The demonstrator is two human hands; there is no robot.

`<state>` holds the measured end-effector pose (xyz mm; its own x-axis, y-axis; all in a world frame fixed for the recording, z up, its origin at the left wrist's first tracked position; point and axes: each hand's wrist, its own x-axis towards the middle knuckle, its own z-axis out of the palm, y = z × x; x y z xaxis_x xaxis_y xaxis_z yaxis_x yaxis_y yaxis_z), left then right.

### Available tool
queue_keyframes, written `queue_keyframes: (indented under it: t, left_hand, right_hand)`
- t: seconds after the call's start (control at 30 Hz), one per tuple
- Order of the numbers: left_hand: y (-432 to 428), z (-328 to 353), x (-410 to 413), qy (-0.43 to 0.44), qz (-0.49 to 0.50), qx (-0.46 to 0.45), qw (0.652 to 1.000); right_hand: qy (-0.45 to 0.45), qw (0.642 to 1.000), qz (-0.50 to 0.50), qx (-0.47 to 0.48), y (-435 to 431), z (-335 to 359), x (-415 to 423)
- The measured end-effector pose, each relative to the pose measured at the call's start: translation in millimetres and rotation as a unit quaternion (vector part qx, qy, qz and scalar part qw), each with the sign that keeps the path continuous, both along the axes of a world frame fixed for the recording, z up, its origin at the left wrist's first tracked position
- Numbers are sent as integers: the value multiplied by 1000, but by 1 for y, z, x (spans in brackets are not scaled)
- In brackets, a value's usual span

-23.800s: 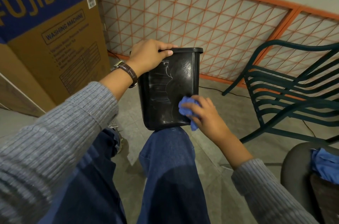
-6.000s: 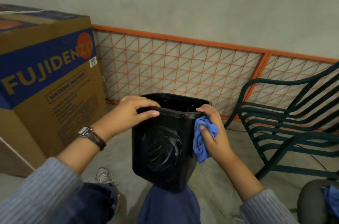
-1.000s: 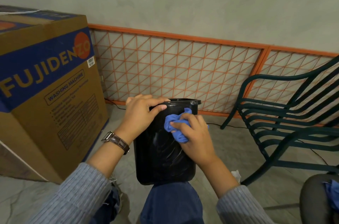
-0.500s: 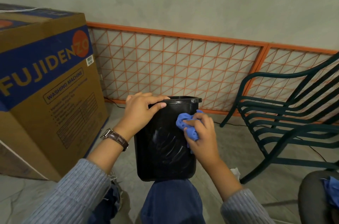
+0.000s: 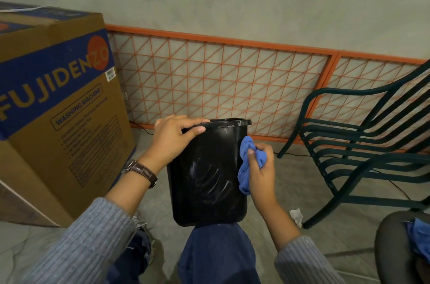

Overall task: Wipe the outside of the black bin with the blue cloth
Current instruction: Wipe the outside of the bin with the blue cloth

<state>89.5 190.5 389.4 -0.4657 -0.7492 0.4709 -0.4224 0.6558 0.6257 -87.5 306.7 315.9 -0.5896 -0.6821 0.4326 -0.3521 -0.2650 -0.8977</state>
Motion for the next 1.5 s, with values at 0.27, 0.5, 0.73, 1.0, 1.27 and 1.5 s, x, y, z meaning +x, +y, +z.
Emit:
queue_keyframes:
  t: [0.27, 0.5, 0.73, 1.0, 1.27, 1.5]
  left_hand:
    - [0, 0, 2, 2, 5, 3, 1000]
    - [-1, -2, 2, 4, 19, 9, 1000]
    - [1, 0, -1, -4, 21, 4, 1000]
    - [7, 2, -1, -14, 43, -3, 999]
    - [10, 4, -7, -35, 64, -5, 997]
    - [9, 4, -5, -46, 74, -6, 996]
  right_hand:
    - [58, 996, 36, 55, 20, -30, -1]
    - [41, 999, 7, 18, 13, -30, 6]
    - [70, 995, 46, 61, 33, -48, 1]
    - [285, 956, 8, 65, 34, -50, 7]
    - [169, 983, -44, 59, 23, -31, 15]
    - [264, 960, 22, 91, 29, -42, 8]
